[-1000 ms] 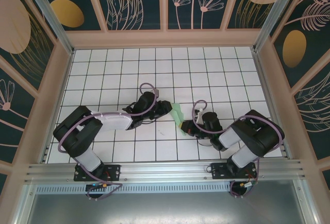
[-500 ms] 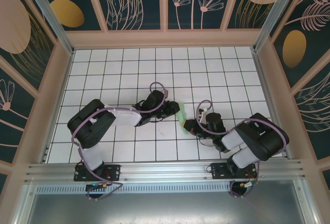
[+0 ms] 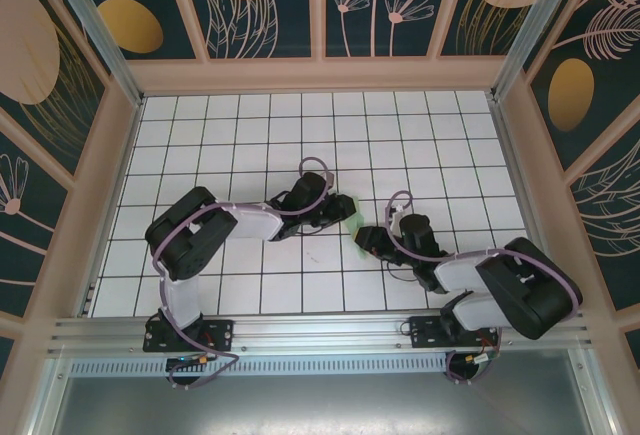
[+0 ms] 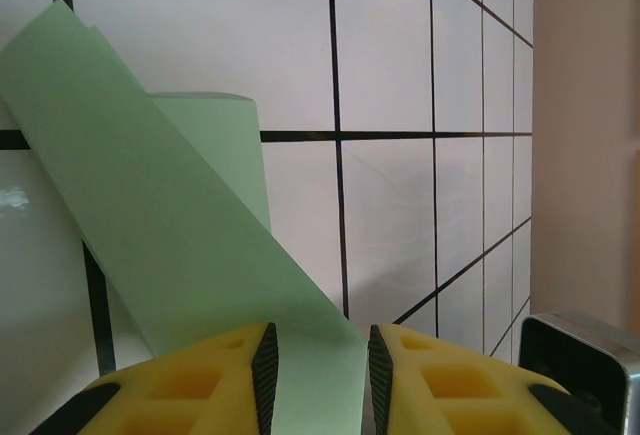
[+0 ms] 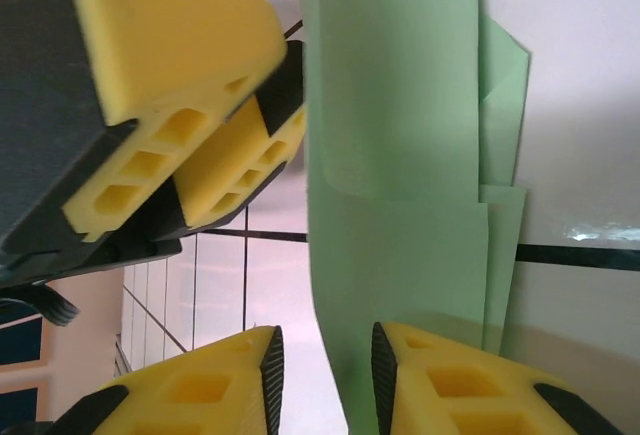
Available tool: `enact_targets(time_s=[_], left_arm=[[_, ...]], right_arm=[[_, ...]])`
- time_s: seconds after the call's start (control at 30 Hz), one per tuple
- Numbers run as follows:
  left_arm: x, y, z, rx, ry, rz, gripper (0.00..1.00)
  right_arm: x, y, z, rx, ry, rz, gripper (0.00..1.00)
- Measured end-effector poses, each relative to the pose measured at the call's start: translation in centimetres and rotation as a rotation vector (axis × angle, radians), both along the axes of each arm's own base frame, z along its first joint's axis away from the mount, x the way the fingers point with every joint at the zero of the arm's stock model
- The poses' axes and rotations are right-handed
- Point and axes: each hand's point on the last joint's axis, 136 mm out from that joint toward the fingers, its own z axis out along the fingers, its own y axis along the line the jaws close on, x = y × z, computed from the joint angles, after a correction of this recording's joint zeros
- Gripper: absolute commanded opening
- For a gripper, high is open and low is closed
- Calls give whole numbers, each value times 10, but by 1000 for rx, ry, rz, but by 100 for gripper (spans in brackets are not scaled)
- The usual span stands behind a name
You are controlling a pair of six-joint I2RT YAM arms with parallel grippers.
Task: Fold a paper plane with a square sheet of paper (pick it up from the middle)
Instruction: Fold the wing for the fifth time at the center of the table.
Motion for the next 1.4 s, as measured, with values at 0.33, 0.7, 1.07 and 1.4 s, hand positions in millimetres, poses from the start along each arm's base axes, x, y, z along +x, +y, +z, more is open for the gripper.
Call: enact_targets(time_s=[0.33,0.7,1.07,1.4], left_arm=[[-1,-4,-7,18,4,-34,34],[5,-13,1,12,-20,-48,34],[5,-15,-8,32,-3,-58,37],[4,-17,12,-2,-38,-71,45]], right_arm=[[1,-8,-15,-90,38,-15,31],[8,-9,-15,-109,38,-23,10],[8,-14,-22,-133,58,-42,0],[14,-27,-23,-94,80,-93,0]])
